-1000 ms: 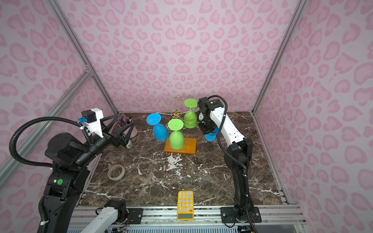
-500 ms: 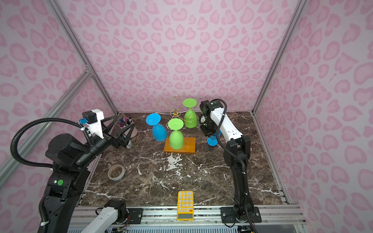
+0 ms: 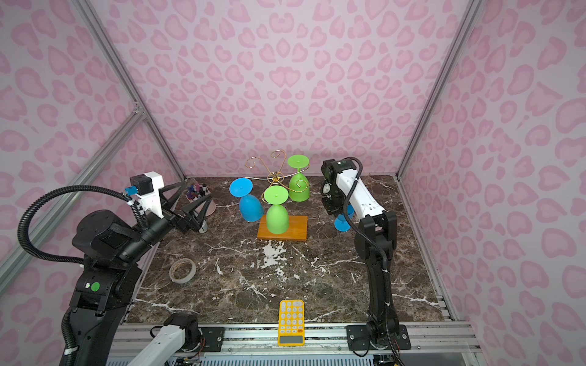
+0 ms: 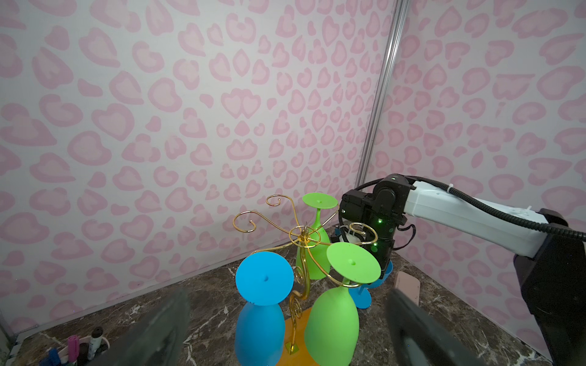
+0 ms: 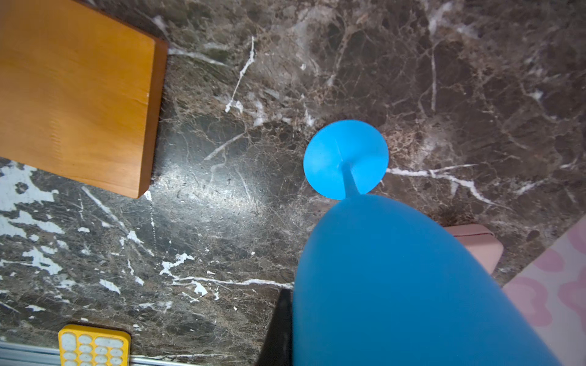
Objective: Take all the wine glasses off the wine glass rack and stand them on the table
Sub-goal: 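Lower the blue glass onto the table and open the right gripper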
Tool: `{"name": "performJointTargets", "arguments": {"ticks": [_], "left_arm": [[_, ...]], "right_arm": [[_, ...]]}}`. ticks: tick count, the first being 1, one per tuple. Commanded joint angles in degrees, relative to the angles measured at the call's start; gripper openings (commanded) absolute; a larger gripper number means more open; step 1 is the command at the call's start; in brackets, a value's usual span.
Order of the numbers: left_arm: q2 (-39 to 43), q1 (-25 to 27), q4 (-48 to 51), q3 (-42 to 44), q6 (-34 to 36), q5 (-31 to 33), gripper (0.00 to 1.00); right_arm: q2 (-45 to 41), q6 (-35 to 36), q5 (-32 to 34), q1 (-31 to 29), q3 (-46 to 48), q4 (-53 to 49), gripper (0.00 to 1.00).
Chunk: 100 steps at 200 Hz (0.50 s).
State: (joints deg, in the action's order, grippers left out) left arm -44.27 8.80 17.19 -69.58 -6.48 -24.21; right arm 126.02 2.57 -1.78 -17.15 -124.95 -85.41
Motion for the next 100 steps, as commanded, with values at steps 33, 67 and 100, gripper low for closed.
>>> {"name": "performJointTargets", "arguments": {"ticks": [33,67,100], "left_arm": [[0.14,-0.02,-1.04,0.06,0.43,-0.37,0.97],[0.06,-0.01,-1.08,0.15,0.46,-0.33,0.97],[-0.07,-0.01,-1.1,0.23,0.46,-0.16,0.97]], "right_arm": [[0.28,-0.09,-0.18,-0.42,-2.16,-0.78,0.19],[-0.5,-0.93,0.77,-0.52,-2.52,-1.0,0.24],[-3.58,-2.16,-0.16,-0.76,-0.35,2.1,0.26]]}}
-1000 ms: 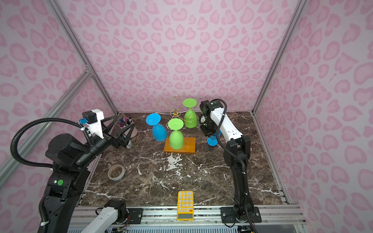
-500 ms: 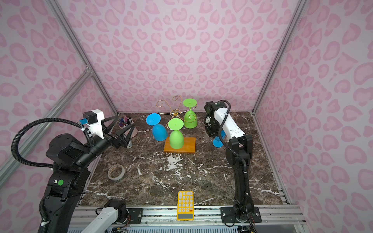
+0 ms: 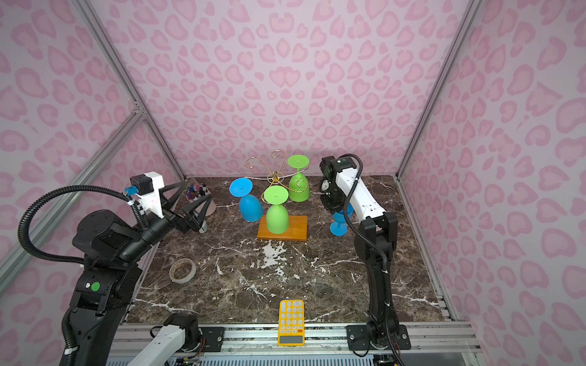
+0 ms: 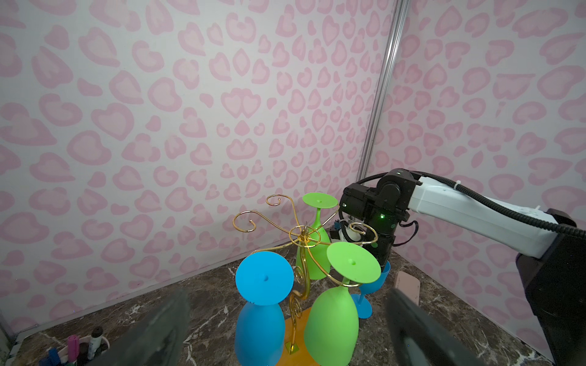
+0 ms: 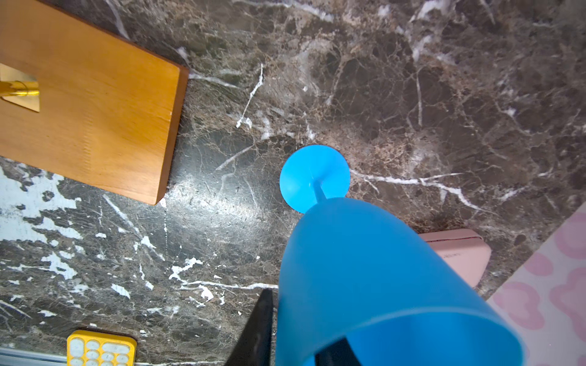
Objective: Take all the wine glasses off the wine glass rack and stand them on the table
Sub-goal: 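Lower the blue glass onto the table and open the right gripper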
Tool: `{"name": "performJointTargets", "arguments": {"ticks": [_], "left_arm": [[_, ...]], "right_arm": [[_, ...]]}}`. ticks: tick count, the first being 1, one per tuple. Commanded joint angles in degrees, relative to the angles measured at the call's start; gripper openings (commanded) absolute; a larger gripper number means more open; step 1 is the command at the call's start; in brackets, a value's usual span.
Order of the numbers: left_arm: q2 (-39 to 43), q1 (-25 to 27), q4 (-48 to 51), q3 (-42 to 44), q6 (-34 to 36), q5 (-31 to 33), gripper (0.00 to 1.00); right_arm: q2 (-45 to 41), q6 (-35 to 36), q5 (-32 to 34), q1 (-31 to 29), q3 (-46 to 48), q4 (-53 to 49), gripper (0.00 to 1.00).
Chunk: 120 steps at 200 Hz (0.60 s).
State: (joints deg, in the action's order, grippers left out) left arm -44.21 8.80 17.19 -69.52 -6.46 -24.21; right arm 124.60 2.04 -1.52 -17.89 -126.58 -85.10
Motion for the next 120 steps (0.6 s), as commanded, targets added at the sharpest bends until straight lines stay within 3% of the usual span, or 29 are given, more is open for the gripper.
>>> {"name": "performJointTargets", "arguments": {"ticks": [1,55,120], "left_arm": [[-0.11,-0.05,-1.1,0.17,0.42,-0.15,0.97],[-0.36,-0.03,-1.35,0.7,-0.27,-0.01,0.97],[-0.31,-0.01,-1.46,0.65,-0.83,0.42,0.97]], "right_arm": [[-2.38,-1.66,-0.46,0.01,1.4,1.92,0.26],[-7.91,-3.08,0.94,0.31,2.87,3.93,0.34],[-16.94,-5.37,0.28,-1.64,12.3,12.35,0.39]]}}
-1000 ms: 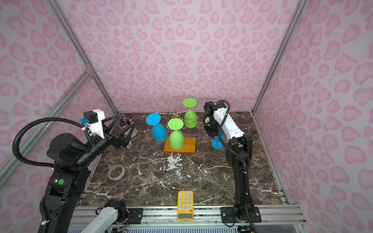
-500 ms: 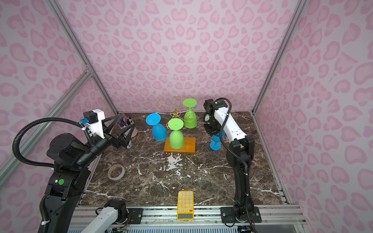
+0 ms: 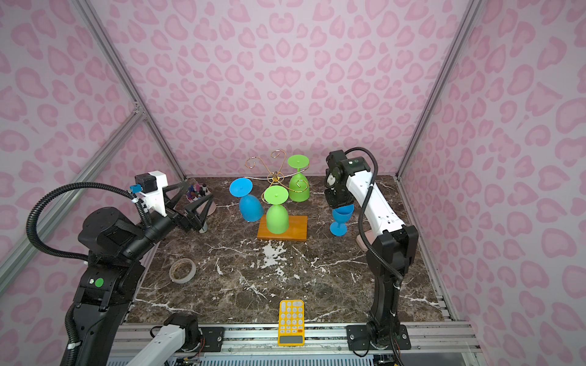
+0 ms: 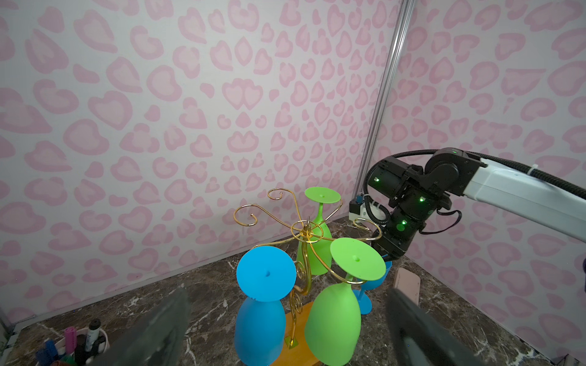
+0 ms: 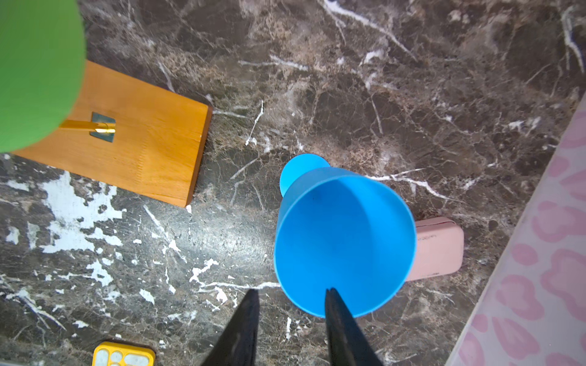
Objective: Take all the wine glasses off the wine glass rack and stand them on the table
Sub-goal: 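Lower the blue glass onto the table and open the right gripper, then raise the right gripper off the blue glass and swing it toward the rack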
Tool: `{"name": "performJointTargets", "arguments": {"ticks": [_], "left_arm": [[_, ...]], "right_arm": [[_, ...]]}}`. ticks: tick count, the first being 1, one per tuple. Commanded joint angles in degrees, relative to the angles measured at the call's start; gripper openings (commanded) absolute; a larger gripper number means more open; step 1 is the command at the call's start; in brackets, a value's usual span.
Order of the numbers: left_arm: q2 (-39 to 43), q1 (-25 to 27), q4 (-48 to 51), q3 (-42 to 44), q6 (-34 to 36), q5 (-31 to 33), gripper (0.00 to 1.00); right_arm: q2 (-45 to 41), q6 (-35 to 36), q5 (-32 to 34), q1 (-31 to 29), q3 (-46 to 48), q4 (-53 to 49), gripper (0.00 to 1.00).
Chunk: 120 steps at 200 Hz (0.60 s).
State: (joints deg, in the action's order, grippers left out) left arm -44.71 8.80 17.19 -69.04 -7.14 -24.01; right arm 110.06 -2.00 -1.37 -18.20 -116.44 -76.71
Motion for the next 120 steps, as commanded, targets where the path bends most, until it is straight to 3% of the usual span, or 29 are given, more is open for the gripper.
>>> {"name": "performJointTargets", "arguments": {"ticks": [1,74,120], "left_arm": [[0.26,-0.01,-1.46,0.19,-0.11,0.25,0.97],[0.68,-0.01,-1.98,1.09,-0.81,0.91,0.97],[0.34,-0.01,-1.79,1.45,-1.71,0.87,0.97]], "right_arm": [[-2.53,-1.38,0.22,-1.46,2.26,4.08,0.39],[-18.14,-3.62,2.21,-6.17,14.26,16.59,0.47],[-36.0,-2.62,3.97,-14.25,37.16,43.71,0.62]]}}
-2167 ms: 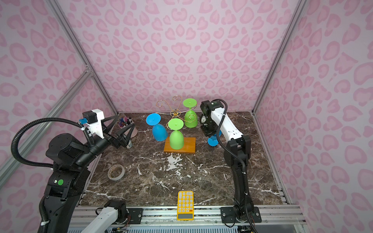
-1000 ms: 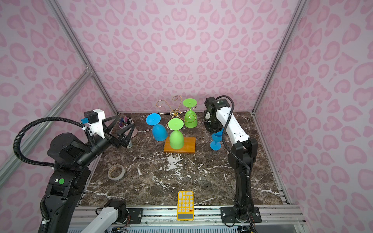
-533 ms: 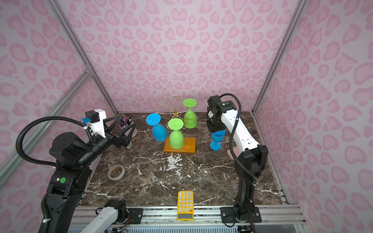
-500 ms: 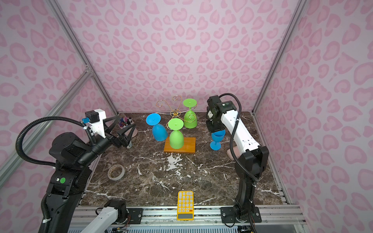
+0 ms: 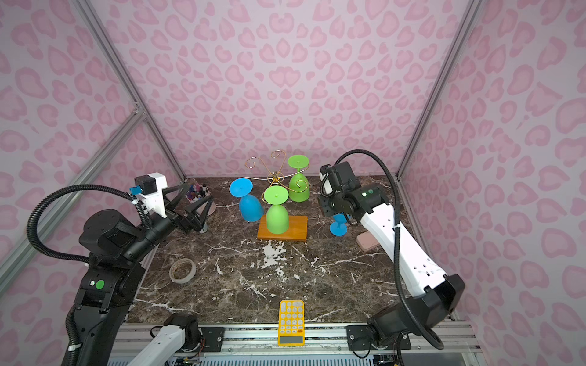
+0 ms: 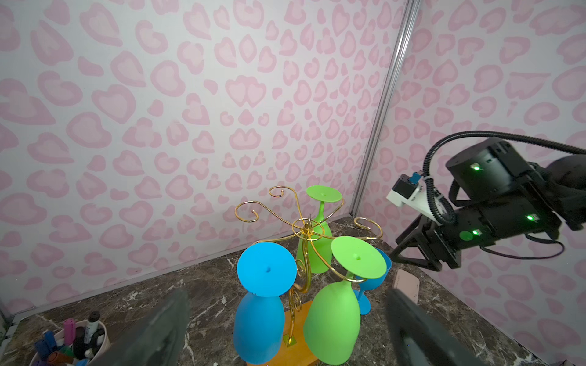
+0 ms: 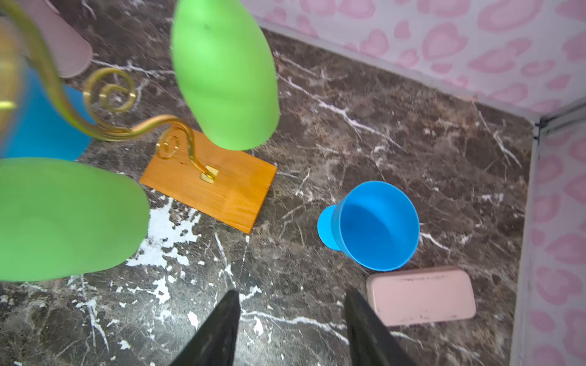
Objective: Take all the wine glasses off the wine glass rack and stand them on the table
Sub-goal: 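Raise the right gripper off the blue glass and swing it toward the rack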
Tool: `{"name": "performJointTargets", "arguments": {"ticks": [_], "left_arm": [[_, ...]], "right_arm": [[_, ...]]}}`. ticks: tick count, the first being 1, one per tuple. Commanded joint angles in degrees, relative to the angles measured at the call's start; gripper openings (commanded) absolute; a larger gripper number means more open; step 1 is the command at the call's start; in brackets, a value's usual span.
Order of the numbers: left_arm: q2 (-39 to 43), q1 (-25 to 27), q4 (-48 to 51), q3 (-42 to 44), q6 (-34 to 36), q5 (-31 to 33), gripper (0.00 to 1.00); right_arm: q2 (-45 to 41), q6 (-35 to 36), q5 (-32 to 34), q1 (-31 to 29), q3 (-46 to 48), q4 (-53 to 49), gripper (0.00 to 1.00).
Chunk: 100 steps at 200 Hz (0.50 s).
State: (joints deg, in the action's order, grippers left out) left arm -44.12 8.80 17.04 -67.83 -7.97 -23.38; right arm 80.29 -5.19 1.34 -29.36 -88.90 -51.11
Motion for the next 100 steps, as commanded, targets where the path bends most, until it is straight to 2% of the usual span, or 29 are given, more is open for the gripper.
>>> {"name": "performJointTargets", "arguments": {"ticks": [1,26,66,100], "left_arm": [[-0.24,-0.01,-1.65,0.2,-0.89,0.24,0.97],[-0.26,-0.01,-1.66,0.37,-1.61,0.13,0.97],[-0.22,-0.02,-1.22,0.38,-2.14,0.35,0.97],[-0.1,-0.01,-1.3,1.44,-2.89,0.89,0.97]], "right_arm": [[-6.61,0.59,1.23,-3.21,10.15,18.79,0.62],[-13.82,1.24,1.75,-6.36,20.53,31.43,0.65],[-19.89,0.5,-3.12,-7.07,28.85,38.69,0.66],[-25.42,-2.07,-6.36,-8.11,38.38,50.4,0.63]]}}
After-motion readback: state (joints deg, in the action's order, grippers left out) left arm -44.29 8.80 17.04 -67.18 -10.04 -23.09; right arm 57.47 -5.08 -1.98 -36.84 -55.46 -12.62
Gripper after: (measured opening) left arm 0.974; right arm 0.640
